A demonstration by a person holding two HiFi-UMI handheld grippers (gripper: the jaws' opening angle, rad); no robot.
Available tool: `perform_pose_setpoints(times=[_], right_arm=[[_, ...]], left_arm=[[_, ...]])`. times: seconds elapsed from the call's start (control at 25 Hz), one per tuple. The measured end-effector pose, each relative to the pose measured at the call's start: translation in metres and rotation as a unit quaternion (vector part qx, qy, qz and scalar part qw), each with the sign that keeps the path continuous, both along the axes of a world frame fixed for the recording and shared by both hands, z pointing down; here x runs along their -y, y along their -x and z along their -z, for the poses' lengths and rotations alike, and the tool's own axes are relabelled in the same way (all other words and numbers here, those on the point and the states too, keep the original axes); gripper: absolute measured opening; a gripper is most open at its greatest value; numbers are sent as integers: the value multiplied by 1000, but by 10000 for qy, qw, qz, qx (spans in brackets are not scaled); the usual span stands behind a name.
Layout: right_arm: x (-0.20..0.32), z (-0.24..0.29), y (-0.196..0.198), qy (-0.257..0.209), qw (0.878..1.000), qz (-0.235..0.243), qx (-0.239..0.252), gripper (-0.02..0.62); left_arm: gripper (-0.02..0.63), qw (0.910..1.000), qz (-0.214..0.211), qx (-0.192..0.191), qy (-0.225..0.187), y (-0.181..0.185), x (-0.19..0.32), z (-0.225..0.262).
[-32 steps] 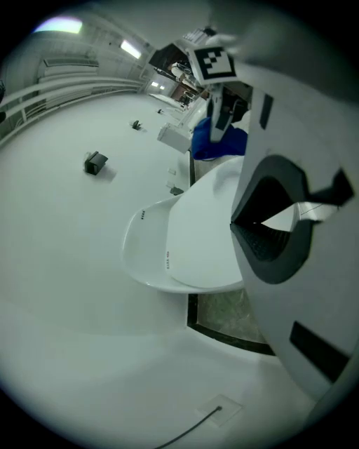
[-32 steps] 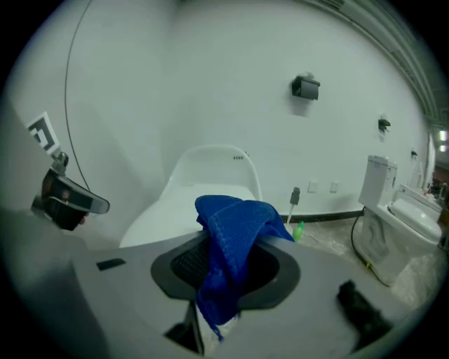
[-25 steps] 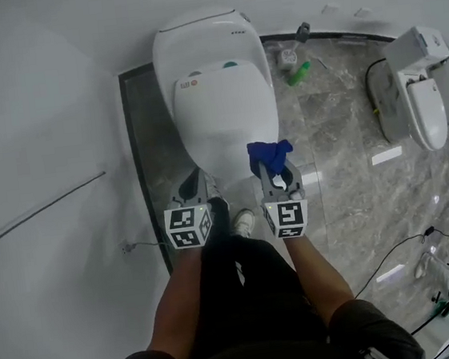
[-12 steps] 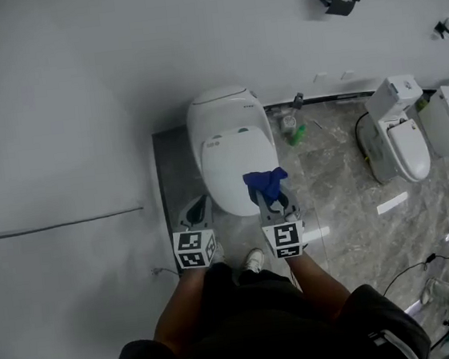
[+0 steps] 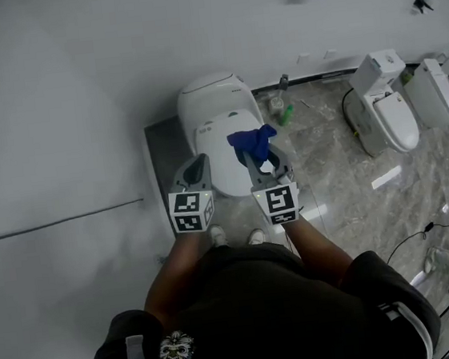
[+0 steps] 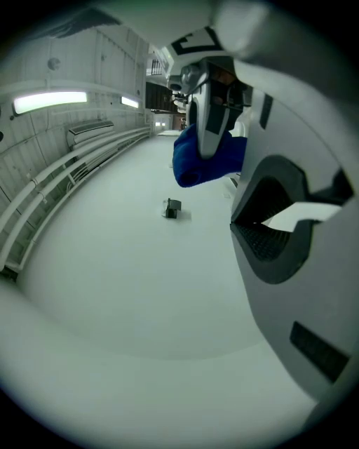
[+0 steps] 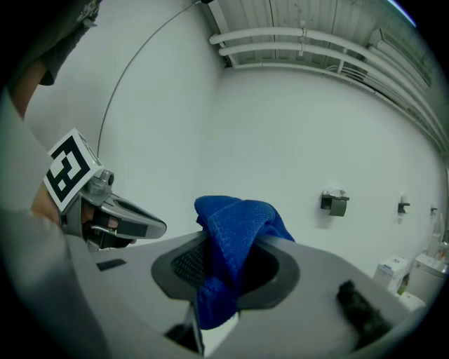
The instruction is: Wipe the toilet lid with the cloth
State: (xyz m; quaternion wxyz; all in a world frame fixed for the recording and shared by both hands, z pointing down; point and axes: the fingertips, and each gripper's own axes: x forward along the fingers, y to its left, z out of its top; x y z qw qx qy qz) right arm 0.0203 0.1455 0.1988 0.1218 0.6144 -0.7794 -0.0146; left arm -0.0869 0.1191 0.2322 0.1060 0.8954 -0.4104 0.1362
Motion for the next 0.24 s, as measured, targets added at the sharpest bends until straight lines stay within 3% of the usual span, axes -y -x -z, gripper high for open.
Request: perform_pose_setpoints(times=[0.24], right_arm=[[0, 3, 6, -26, 9999, -58, -120, 100]], left_arm=[[11, 9998, -188, 22, -67, -2, 5, 8]])
